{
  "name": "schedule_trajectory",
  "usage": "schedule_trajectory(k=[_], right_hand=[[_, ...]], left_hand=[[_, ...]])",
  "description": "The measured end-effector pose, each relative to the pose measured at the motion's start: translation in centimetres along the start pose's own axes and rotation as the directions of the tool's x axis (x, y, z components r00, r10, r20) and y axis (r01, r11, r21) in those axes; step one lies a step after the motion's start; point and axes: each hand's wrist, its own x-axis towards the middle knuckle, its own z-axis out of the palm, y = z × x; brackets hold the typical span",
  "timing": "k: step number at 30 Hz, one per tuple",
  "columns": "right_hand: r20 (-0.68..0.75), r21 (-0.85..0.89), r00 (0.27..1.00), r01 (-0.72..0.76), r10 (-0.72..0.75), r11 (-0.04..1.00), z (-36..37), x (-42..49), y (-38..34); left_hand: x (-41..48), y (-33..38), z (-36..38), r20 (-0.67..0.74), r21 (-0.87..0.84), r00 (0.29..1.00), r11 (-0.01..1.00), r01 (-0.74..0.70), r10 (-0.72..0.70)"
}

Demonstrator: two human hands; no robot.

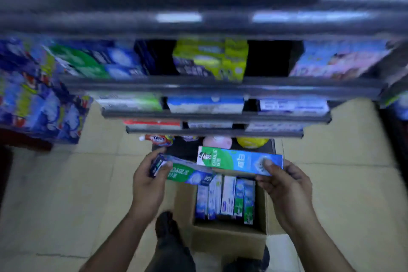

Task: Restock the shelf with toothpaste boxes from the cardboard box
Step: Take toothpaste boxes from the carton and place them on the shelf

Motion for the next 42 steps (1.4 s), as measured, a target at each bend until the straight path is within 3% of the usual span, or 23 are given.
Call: schedule_trajectory(k=[4,8,11,16,22,29,36,42], right_hand=[[0.112,0.024,0.991,0.076,-0.078,0.997,7.1,-3.0,-4.7],[0.192,0.021,0.973,0.124,-0.126,0.992,12.7,-5.7,-8.1],[0.195,-0.014,0.970,0.149,-0.144,0.989,15.8,-6.9,-9.1],[0.232,0.017,0.953,0.196,-0.194,0.980,20.2,-8.6,-8.2],[0.249,-0.009,0.939,0.247,-0.237,0.969,24.3,-9.1,-5.4],[0.139,-0.368,0.933,0.360,-0.332,0.857,27.8,-7.5,-2.8],[0.181,-0.444,0.951,0.308,-0.253,0.841,29.9,-5.5,-2.2],[0.246,-0.477,0.963,0.219,-0.110,0.851,31.5,-4.3,-2.4]], left_hand=[[2.4,8.5,-4.7,-0.133,-0.194,0.991,0.980,-0.038,0.012],[3.7,15.4,-9.1,-0.107,-0.260,0.991,0.960,-0.105,0.080],[4.7,18.8,-11.6,-0.023,-0.200,0.995,0.975,-0.099,0.096],[5.4,21.7,-14.3,0.173,-0.069,0.985,0.998,0.010,0.002],[6.5,22.7,-17.8,0.168,-0.081,0.983,0.993,0.086,-0.072],[9.2,22.4,-19.9,0.171,-0.037,0.980,0.993,0.112,-0.104],[12.4,21.9,-20.0,0.160,-0.053,0.979,0.989,0.138,-0.128],[14.8,20.7,-19.5,0.183,0.050,0.966,0.983,0.175,-0.181]])
